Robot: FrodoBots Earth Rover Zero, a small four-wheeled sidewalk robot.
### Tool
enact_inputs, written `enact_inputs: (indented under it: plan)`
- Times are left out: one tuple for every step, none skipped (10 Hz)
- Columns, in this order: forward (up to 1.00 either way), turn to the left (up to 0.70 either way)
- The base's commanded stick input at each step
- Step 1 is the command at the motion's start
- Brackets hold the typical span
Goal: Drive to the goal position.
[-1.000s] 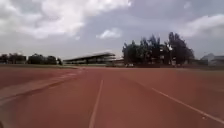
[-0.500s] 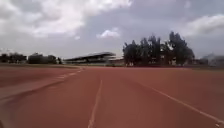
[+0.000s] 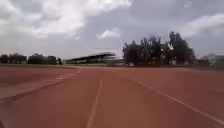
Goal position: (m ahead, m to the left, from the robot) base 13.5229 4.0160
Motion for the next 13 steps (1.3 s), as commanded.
enact_inputs:
  plan:
    - [0.45, 0.0]
    - [0.45, 0.0]
    - [0.45, 0.0]
    - [0.45, 0.0]
    - [0.45, 0.0]
    - [0.45, 0.0]
    - [0.45, 0.0]
    - [0.45, 0.0]
    - [0.45, 0.0]
    - [0.45, 0.0]
    - [0.45, 0.0]
    - [0.45, 0.0]
    - [0.45, 0.0]
